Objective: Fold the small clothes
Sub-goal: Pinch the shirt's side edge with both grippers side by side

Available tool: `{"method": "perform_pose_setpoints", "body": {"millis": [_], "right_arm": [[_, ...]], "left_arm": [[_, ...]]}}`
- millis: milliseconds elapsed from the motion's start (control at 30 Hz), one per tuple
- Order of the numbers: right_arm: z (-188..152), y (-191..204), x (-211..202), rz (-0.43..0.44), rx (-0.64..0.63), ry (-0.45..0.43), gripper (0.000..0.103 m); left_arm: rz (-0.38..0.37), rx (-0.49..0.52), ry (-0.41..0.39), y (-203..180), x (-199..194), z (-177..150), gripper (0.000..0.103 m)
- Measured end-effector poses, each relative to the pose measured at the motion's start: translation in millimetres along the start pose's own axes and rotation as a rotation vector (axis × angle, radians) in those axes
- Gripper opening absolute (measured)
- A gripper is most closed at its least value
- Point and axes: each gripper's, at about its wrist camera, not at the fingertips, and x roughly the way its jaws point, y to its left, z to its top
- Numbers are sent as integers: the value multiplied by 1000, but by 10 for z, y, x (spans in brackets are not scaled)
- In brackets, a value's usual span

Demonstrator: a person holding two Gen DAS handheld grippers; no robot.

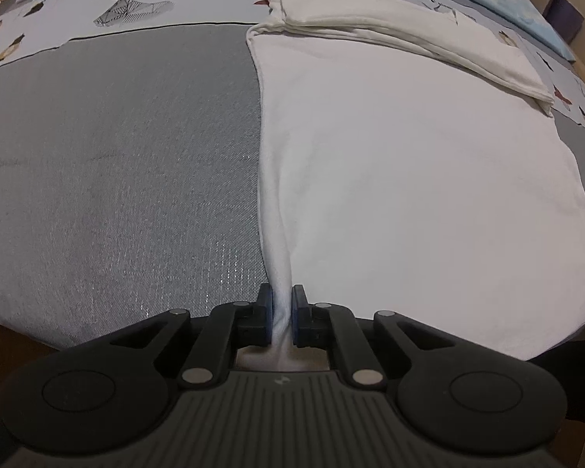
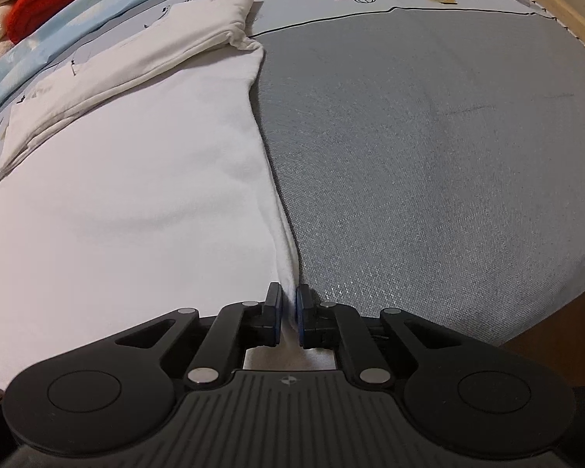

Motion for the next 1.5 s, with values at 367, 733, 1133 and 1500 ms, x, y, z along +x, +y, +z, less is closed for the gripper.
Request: {"method": "perform_pose_setpoints", "body": {"millis": [367, 733, 1133, 1500], "right_arm": [[-32, 53, -17, -3, -52, 41, 11], [-111, 80, -57, -48, -88, 66, 21], [-161, 113, -77, -76, -110, 66, 26], [-170, 119, -89, -66, -104, 34, 19]], "left_arm": [[-32, -81, 23, 141, -70, -78, 13], [-11, -68, 16, 140, -111, -132, 14], [-9, -60, 31, 97, -70, -116, 16], [-8, -34, 9, 41, -99, -133, 11]]}}
